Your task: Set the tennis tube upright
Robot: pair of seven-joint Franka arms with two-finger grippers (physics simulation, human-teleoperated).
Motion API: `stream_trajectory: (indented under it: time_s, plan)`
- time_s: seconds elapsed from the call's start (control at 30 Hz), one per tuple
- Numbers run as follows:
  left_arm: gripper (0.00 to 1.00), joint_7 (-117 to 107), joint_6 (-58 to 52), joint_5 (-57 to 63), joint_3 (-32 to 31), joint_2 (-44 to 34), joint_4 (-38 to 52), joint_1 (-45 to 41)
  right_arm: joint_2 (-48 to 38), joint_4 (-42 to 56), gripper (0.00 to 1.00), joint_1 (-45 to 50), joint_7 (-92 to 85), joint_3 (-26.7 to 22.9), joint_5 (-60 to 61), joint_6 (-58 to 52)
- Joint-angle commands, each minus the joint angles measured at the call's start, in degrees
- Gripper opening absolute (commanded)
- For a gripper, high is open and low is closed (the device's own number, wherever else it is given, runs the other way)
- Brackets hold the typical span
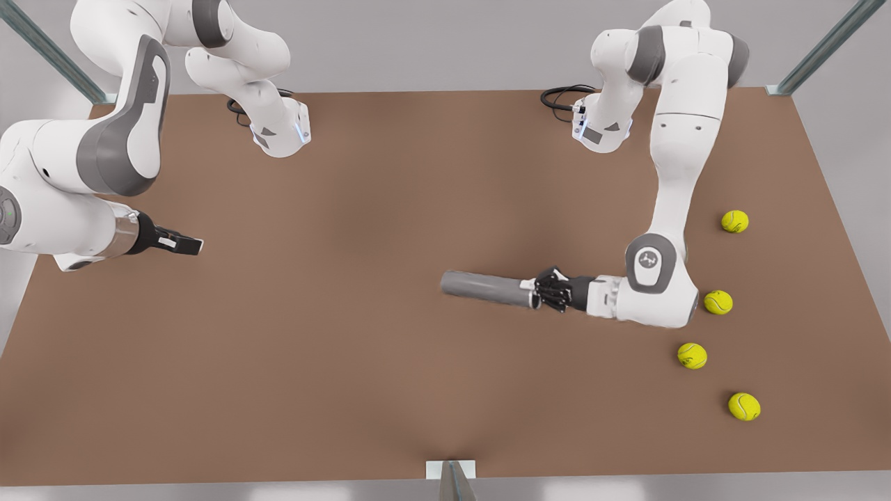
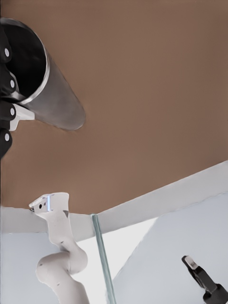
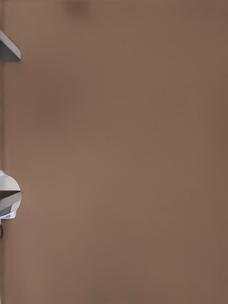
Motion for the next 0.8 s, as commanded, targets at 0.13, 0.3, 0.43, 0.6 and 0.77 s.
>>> stream_trajectory:
  time_s: [0.13, 0.3, 0.43, 0.6, 0.77]
  plan:
    - [0.21, -23.4, -0.7, 25.4, 0.6, -9.2, 0.8, 0.0, 0.1, 0.1, 1.00, -0.1, 0.0, 0.0, 0.1, 0.2]
    - [0.21, -30.2, -0.4, 41.7, 0.5, -15.0, 0.7, -0.2, 0.1, 0.0, 1.00, -0.2, 0.0, -0.1, 0.1, 0.2]
    - [0.21, -33.3, 1.3, 51.9, 0.6, -16.8, 0.5, -0.2, 0.1, 0.0, 1.00, -0.1, 0.0, 0.0, 0.1, 0.3]
    - [0.21, -34.7, 4.7, 57.6, 0.4, -15.7, 0.0, -0.1, 0.1, 0.1, 1.00, -0.1, 0.0, -0.1, 0.3, 0.4]
    - [0.21, -35.0, 6.3, 56.9, 0.3, -12.4, 0.1, -0.1, 0.2, 0.1, 1.00, 0.0, 0.1, 0.0, 0.4, 0.4]
